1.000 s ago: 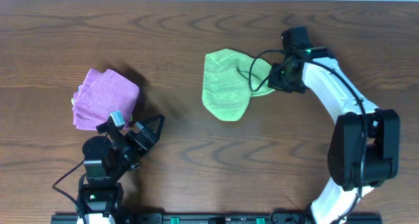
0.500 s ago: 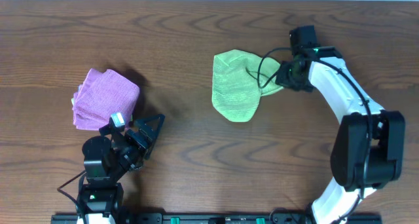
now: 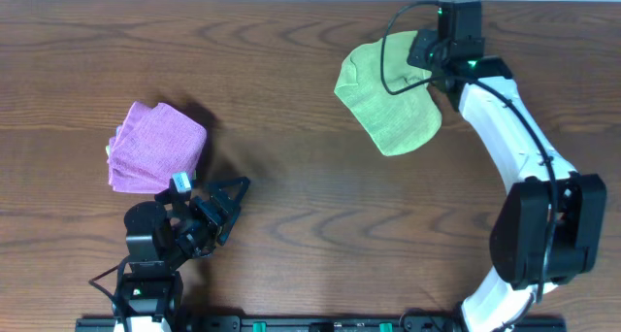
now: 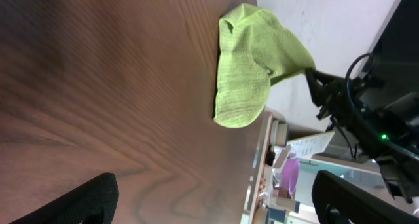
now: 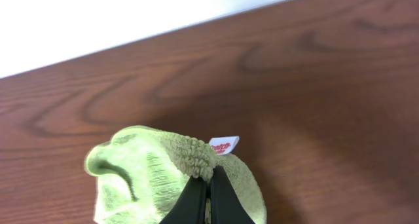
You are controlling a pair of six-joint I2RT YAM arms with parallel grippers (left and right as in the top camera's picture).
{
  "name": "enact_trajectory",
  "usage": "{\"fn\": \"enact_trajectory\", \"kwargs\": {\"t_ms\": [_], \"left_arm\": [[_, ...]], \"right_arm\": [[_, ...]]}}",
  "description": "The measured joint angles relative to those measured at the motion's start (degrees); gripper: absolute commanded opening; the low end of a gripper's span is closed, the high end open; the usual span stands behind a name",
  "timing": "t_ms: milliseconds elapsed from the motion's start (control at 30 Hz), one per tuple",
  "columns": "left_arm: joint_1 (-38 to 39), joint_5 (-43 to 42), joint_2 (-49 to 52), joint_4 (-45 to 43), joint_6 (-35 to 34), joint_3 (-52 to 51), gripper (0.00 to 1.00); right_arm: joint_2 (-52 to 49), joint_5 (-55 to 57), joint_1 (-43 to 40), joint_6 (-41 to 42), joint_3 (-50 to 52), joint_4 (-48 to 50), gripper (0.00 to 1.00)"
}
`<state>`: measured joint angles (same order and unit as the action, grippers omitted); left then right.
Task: Fold the cloth
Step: 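Lift the green cloth corner with the right gripper, letting it hang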
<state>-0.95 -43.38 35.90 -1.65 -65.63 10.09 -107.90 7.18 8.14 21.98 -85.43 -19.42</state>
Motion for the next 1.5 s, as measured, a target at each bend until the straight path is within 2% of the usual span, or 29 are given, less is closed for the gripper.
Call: {"fn": "enact_trajectory", "kwargs": {"t_ms": [100,300,400,433,467,500,567,633,700,867,1033,1233,1500], "left_arm": [[0.0,-0.2,0.0,0.0,0.0,0.0,0.95],[0.0,-1.1,0.0,0.1,0.0,0.0,0.96],[0.0,-1.5,0.0,0.1,0.0,0.0,0.96],[0.0,-1.6,0.0,0.1,0.0,0.0,0.96],[0.0,-1.7,0.0,0.1,0.0,0.0,0.96],[0.0,-1.7,0.0,0.1,0.0,0.0,0.96],[0.0,-1.7,0.0,0.1,0.0,0.0,0.96],[0.0,-1.7,0.0,0.1,0.0,0.0,0.96],[0.0,-1.7,0.0,0.1,0.0,0.0,0.96],[0.0,-1.7,0.0,0.1,0.0,0.0,0.96],[0.0,-1.7,0.0,0.1,0.0,0.0,0.96],[0.0,-1.7,0.0,0.1,0.0,0.0,0.96],[0.0,-1.7,0.0,0.1,0.0,0.0,0.96]], "right_arm": [[-0.7,0.4,1.4,-1.2,0.0,2.6,0.02],[-5.7,4.9,4.5,-3.0,0.0,6.0,0.22],[-6.6,7.8,5.1,-3.4,0.0,6.7,0.27],[-6.6,8.6,5.2,-3.6,0.0,7.0,0.30],[-6.6,9.3,5.2,-3.9,0.0,7.3,0.40],[-6.6,9.8,5.2,-4.7,-0.1,7.3,0.45],[-6.6,10.7,5.2,-5.2,-0.1,7.3,0.49],[-6.6,11.6,5.2,-6.0,-0.1,7.3,0.59],[-6.6,12.9,5.3,-6.4,-0.1,7.3,0.64],[-6.6,15.8,5.3,-7.4,-1.0,6.2,0.71],[-6.6,17.0,5.5,-8.2,-5.8,-0.1,0.82],[-6.6,20.0,6.6,-8.8,-13.4,-7.8,0.88],[-6.6,23.7,6.6,-10.7,-16.6,-8.2,0.99]]}}
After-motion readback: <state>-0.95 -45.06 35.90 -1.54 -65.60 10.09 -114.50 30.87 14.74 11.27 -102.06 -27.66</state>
